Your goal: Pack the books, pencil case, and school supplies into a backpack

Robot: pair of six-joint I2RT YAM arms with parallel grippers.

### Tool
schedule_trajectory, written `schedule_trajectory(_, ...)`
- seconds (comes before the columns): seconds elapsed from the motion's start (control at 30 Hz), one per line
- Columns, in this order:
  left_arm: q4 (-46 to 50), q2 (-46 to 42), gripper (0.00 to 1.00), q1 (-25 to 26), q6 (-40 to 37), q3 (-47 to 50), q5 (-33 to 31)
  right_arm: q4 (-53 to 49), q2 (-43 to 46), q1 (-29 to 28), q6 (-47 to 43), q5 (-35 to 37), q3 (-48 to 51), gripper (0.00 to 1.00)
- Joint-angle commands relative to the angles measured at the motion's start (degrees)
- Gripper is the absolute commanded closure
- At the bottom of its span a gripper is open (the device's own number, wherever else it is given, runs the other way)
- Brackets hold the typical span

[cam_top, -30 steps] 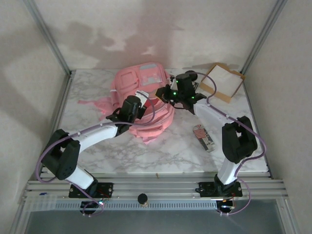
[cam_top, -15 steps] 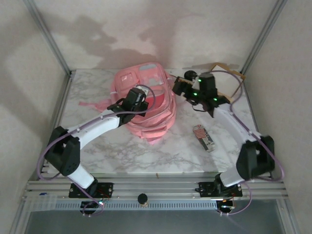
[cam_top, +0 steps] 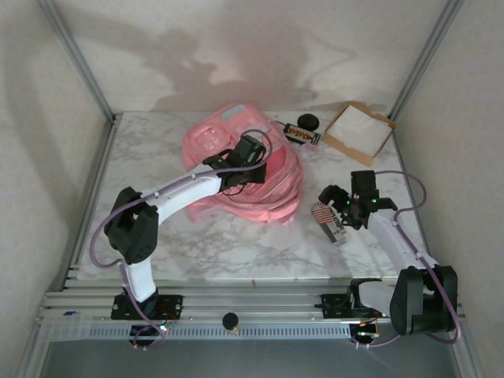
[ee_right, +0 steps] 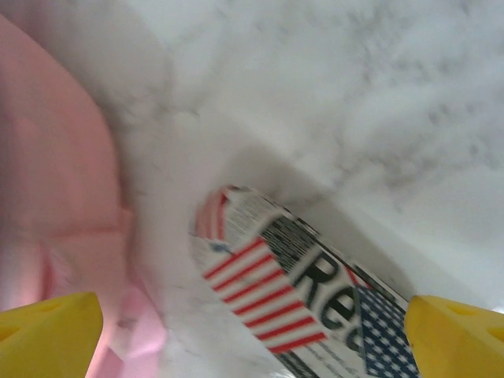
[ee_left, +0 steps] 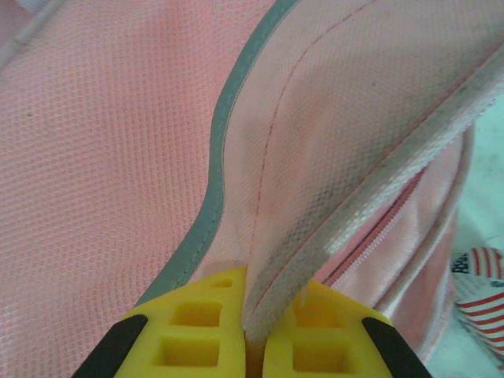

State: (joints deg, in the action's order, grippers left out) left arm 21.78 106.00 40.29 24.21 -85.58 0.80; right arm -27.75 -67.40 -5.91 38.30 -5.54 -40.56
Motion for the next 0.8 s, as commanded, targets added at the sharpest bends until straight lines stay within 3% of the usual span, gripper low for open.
schedule_trajectory(0.0,-1.4,1.2,1.0,0.5,3.6,-4.0,6.1,0.2,-1.5,0.1,1.2,0.1,2.0,0.01)
schedule_trajectory(0.17,2.1,0.2,1.0,-0.2,0.6,-4.9,3.7,0.6,-3.5,-1.9,1.2,-3.0,4.3,0.01)
schedule_trajectory(0.4,2.1,-1.6,1.0,-1.2,0.0,-2.0,2.5,1.1,-5.0,-12.5,5.2,-1.9,4.9,0.01)
schedule_trajectory(0.57,1.6,-2.0,1.0,-1.5,0.2,-1.2,3.5,-1.9,-6.3,-14.7,5.6,7.0,3.3,0.11)
schedule_trajectory(0.77,-0.1,-3.1,1.0,-1.7,0.2,-0.2,4.6,-2.1,-9.8,-19.2,10.8,10.7,1.7,0.08)
